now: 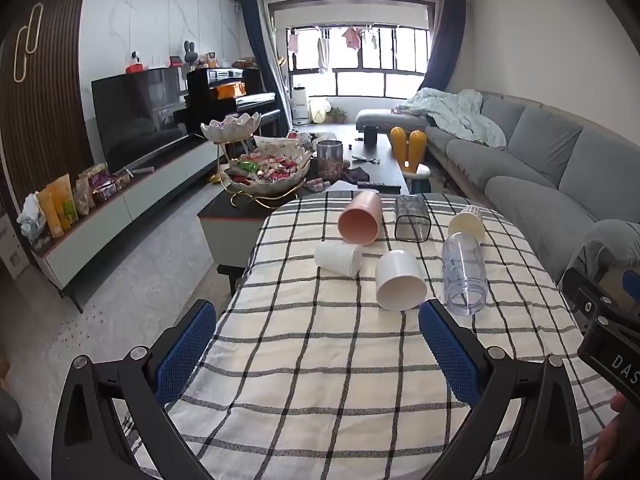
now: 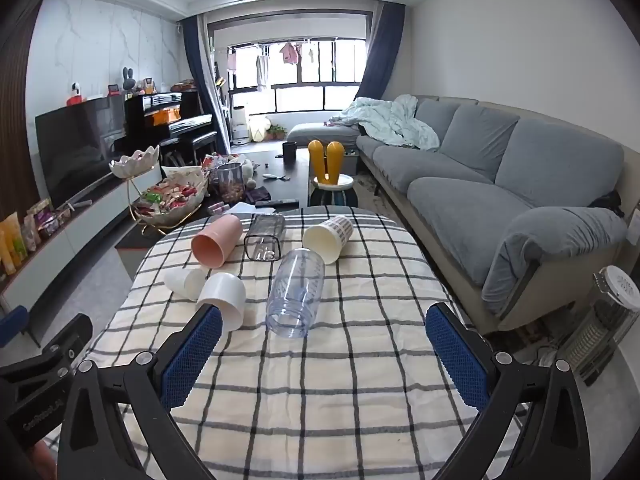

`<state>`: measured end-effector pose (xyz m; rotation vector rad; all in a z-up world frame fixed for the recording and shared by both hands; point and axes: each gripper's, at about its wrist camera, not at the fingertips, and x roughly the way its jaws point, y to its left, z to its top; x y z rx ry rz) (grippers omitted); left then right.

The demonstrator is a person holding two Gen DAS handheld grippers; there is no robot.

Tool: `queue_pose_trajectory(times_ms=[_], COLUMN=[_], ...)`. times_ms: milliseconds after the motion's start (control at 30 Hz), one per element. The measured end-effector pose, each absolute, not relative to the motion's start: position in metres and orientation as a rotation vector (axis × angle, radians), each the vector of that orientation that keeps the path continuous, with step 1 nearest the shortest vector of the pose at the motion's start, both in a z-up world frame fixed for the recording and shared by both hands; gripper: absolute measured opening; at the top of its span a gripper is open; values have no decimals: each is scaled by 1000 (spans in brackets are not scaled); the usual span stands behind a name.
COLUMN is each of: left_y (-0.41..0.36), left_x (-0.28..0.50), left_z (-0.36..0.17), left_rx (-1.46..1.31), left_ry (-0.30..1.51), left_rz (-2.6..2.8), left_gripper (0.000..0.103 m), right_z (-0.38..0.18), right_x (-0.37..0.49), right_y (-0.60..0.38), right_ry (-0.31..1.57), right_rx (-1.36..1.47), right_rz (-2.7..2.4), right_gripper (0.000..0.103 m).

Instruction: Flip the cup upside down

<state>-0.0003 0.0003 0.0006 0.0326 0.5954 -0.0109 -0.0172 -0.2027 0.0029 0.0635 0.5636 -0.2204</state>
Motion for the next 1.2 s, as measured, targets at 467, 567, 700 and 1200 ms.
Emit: queue_pose_trajectory(times_ms=[467,567,700,1200], left_y=[-3,-5,-1,-4], left_x=[-3,-2,-1,-2], left_z=[3,3,3,3], left_rx=[55,54,49,47], left_ry=[586,588,589,588], left_rz=[-13,-17,-16,-19], left_gripper=[103,103,103,103], right_z=[4,4,4,3], right_x=[-19,-19,-18,-18], right_y=[-203,-203,-203,-203], right_ry=[552,551,549,546], right_rx=[64,66,68,67], right_rz=[-219,-220,-221,-221], right_gripper=[102,102,102,102])
